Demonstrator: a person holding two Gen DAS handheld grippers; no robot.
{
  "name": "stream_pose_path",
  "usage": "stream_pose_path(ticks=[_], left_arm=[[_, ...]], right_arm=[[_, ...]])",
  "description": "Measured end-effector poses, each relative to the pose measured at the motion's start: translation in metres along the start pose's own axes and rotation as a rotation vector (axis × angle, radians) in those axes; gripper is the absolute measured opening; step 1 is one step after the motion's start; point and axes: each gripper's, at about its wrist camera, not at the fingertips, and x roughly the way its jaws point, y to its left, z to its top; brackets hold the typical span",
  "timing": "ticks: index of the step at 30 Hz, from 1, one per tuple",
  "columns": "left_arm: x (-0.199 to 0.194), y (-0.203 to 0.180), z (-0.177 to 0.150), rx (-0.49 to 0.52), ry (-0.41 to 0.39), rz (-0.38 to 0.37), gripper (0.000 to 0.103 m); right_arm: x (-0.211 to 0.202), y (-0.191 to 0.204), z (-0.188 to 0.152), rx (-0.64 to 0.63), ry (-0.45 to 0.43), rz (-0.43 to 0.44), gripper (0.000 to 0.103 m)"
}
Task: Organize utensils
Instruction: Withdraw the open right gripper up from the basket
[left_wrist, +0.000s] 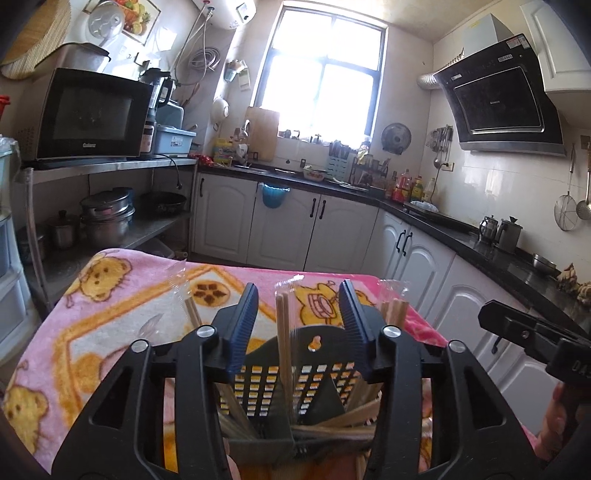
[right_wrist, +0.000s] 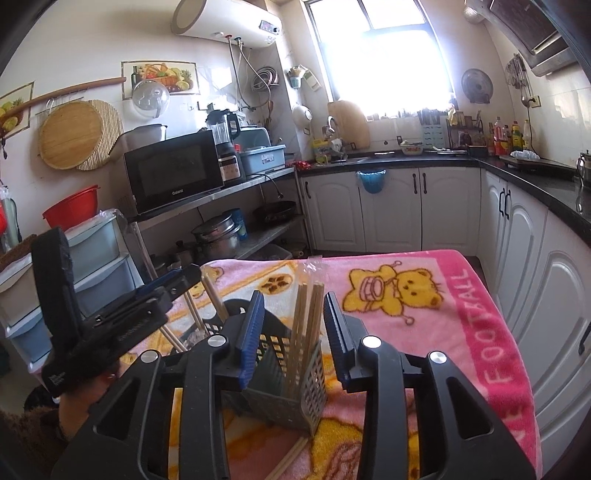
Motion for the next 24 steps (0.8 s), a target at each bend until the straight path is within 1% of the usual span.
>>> stream_pose_path(ticks=[4,6,7,8,9,12,14,15,19,22,24], left_arm=[[-0.01,0.001,-0.002,-0.007,0.009,-0.001,0.053],[-0.013,0.002,-0.004,-0.015,0.014,-0.001,0.062],[-0.015,0.003,-0.004,-0.018,0.015,-0.001,0.064],[-0.019,0.003,-0.005,-0.021,0.016,-0.001,0.068],[-0.021,0.004,-0.006,-0.021,0.016,0.001,0.075],[-0.031,0.006,-0.01,-0.03,0.014,0.01,0.085],[-0.036,0.008,-0.012,-0.04,0.02,0.011,0.091],[-0.039,0.009,-0.012,-0.042,0.021,0.012,0.092],[-0.048,0.012,-0.013,-0.046,0.022,0.012,0.092],[-0.054,0.011,-0.017,-0.037,0.03,0.017,0.092],[-0.057,0.012,-0.018,-0.036,0.035,0.016,0.092]], right_arm=[[-0.005,-0.001,-0.004,0.001,0.004,-0.003,0.039],[-0.007,0.001,-0.005,-0.001,0.004,-0.004,0.042],[-0.008,0.002,-0.006,-0.003,0.005,-0.005,0.044],[-0.01,0.002,-0.007,-0.004,0.004,-0.005,0.046],[-0.011,0.002,-0.008,-0.004,0.004,-0.005,0.048],[-0.017,0.003,-0.011,-0.005,-0.001,-0.004,0.055],[-0.02,0.003,-0.013,-0.007,-0.002,-0.003,0.057],[-0.022,0.004,-0.014,-0.009,-0.002,-0.004,0.059],[-0.028,0.006,-0.018,-0.012,-0.004,-0.005,0.065],[-0.031,0.009,-0.021,-0.019,-0.004,-0.008,0.066],[-0.033,0.011,-0.024,-0.028,-0.004,-0.011,0.069]])
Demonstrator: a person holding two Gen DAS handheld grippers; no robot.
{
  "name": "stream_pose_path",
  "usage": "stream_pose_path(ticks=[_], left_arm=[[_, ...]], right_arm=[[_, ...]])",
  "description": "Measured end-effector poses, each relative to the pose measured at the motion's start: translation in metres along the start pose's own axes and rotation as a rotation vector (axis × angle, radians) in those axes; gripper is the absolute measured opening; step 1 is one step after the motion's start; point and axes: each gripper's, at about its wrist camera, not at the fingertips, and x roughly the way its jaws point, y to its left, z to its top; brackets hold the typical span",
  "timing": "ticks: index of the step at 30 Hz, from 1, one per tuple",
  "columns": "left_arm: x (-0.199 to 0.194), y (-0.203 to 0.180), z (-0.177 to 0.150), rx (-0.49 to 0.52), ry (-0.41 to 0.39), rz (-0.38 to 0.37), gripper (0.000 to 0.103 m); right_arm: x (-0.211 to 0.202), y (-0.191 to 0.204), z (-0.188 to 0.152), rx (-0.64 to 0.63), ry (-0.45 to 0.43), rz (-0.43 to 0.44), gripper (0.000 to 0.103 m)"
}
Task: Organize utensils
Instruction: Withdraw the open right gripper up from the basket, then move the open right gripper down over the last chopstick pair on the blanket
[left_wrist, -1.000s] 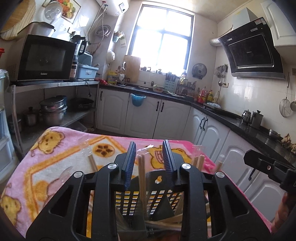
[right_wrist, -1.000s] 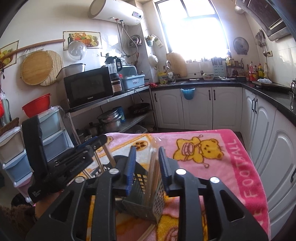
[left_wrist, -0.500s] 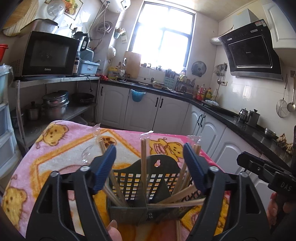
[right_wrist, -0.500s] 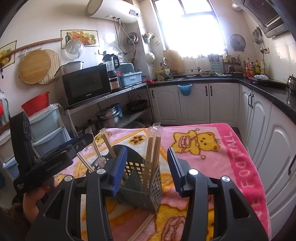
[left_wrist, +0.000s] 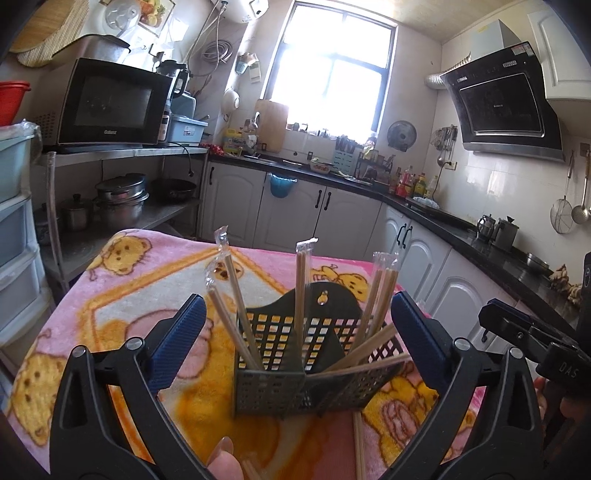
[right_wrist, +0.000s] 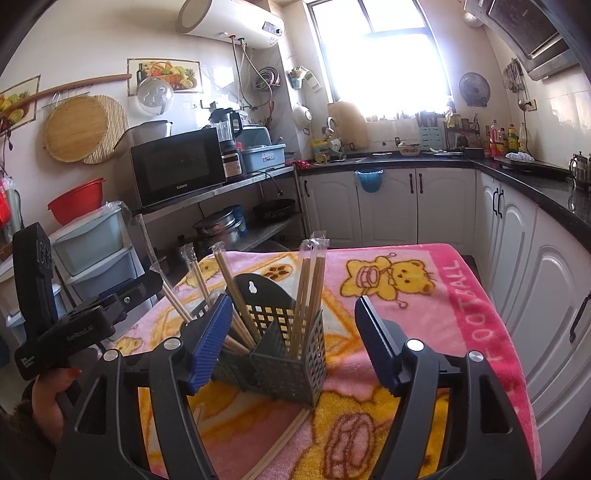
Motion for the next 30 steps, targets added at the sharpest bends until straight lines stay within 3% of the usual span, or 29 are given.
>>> stream_pose_path(ticks=[14,30], left_arm=[[-0.015,0.014,-0.026,0.002,0.065,0.021,0.092],[-0.021,0.026,-0.05,0.011,0.135,0.045,0.092]], right_arm=[[-0.008,0.016,-0.019,-0.027,0.028,0.024,0.072],[0.002,0.034,-0.048,-0.063,0.129,0.051,0.072]])
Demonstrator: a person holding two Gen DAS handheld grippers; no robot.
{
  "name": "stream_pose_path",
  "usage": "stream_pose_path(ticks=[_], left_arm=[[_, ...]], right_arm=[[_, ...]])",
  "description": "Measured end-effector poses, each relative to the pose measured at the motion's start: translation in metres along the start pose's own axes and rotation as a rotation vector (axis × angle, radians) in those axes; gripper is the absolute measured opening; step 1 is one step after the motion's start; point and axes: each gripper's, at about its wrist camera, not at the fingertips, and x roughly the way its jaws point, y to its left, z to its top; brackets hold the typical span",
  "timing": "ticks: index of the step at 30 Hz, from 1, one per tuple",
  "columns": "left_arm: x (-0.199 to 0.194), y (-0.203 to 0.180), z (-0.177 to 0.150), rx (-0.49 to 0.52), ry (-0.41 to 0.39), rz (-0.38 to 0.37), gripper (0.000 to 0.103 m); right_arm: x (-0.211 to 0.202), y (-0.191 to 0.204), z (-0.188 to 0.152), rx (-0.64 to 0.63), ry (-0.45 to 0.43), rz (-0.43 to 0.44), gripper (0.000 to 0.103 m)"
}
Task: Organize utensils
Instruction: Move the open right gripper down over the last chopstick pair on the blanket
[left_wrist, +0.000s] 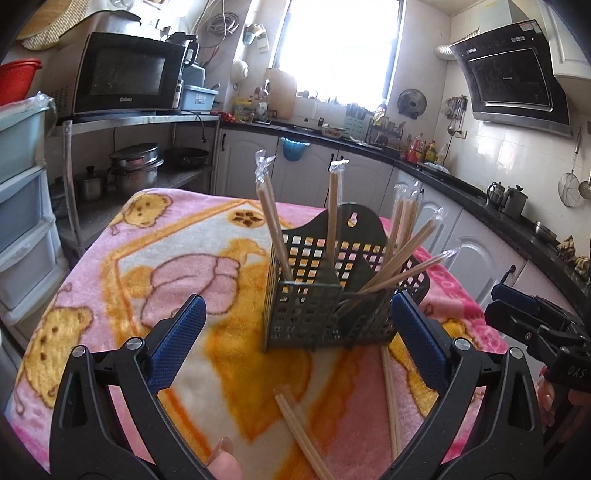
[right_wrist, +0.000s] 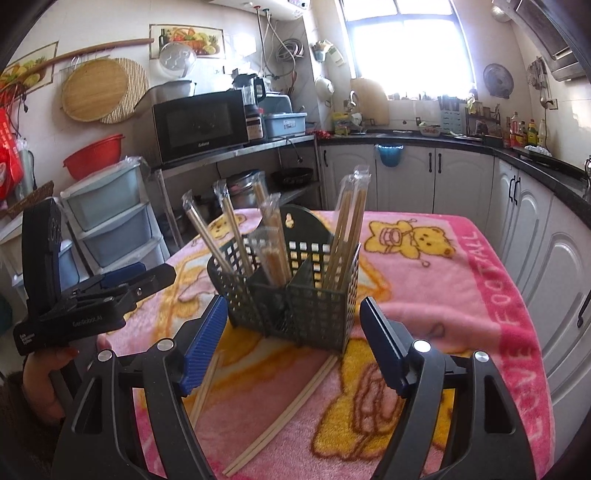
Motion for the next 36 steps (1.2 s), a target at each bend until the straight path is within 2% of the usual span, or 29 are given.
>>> stream_pose_path(ticks=[7,11,22,31,36], left_arm=[[0.003,0.006,-0.012,0.008,0.046,0.009,0.092],[0.006,0.008,-0.022,0.005,0.092,-0.011,0.092],[0.022,0.018,-0.047,-0.016,0.212,-0.005,0.092],[0.038,0.02,-0.064,-0.025,0.298,-0.029,0.092],[0.048,0.018,-0.07,-0.032,0.347,-0.069,0.09]], right_arm=[[0.009,0.004,-0.012,-0.006,0.053,0.009,0.072],[0.014,0.007,-0.02,-0.011,0.079,0.009,0.072],[0.033,-0.003,-0.041,0.022,0.166,-0.021,0.072],[0.045,-0.01,-0.053,0.029,0.207,-0.038,0.072],[0.058,-0.019,-0.059,0.058,0.245,-0.053,0.071]])
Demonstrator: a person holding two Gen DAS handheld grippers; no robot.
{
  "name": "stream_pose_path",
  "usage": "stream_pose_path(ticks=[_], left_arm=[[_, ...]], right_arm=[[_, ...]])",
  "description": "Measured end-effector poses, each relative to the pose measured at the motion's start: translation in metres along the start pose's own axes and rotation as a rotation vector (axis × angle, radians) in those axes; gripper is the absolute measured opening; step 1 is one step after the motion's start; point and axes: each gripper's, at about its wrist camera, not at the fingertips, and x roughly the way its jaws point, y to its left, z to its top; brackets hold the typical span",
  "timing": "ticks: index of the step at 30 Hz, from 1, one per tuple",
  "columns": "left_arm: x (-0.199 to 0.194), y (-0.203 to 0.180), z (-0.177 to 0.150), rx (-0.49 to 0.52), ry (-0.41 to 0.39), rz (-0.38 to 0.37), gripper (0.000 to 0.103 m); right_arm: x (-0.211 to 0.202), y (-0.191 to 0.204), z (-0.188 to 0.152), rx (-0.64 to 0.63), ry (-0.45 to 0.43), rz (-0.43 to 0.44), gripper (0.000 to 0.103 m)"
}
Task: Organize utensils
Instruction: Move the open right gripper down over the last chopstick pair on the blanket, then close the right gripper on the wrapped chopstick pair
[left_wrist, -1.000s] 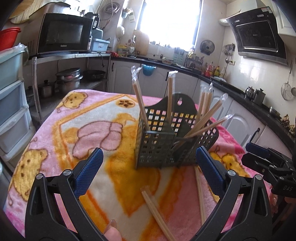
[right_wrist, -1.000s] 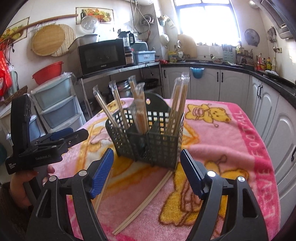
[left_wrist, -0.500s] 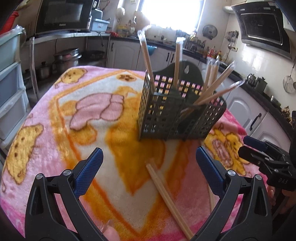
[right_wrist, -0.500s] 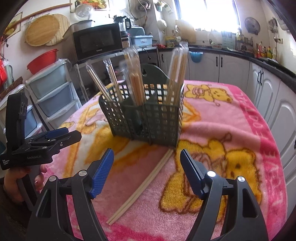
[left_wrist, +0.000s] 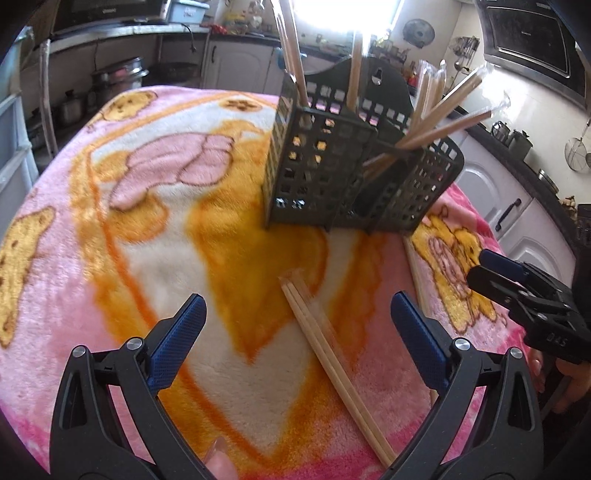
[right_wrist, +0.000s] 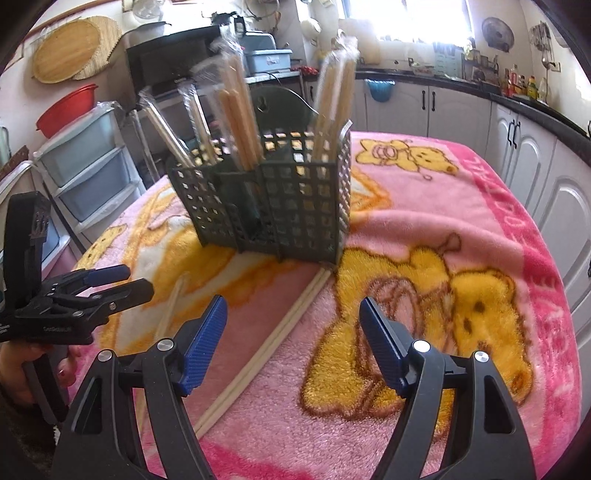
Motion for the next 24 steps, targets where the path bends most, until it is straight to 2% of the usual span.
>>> stream_pose_path(ticks=[7,9,18,22,24], left_arm=[[0.015,-0.003,0.0,0.0,0.048,-0.036,0.072],[0.021,-0.004,0.001,-0.008,0.066,-0.058,0.066],[0.04,-0.001,0.01,-0.035,0.116,-0.085,0.05],[0.046,0.002,0.015,-0.042,0.13,-0.085,0.045],[0.049,0.005,0.017,-0.043,0.133,-0.086,0.037]], right_arm=[[0.02,-0.012,0.005,0.062,0.031,0.014,0.067],[0.026,-0.013,0.007,0.068,0.04,0.008,0.063],[0.058,-0.01,0.015,0.107,0.099,-0.022,0.046],[0.071,-0.01,0.019,0.133,0.118,-0.039,0.042],[0.076,-0.011,0.021,0.15,0.125,-0.062,0.042]])
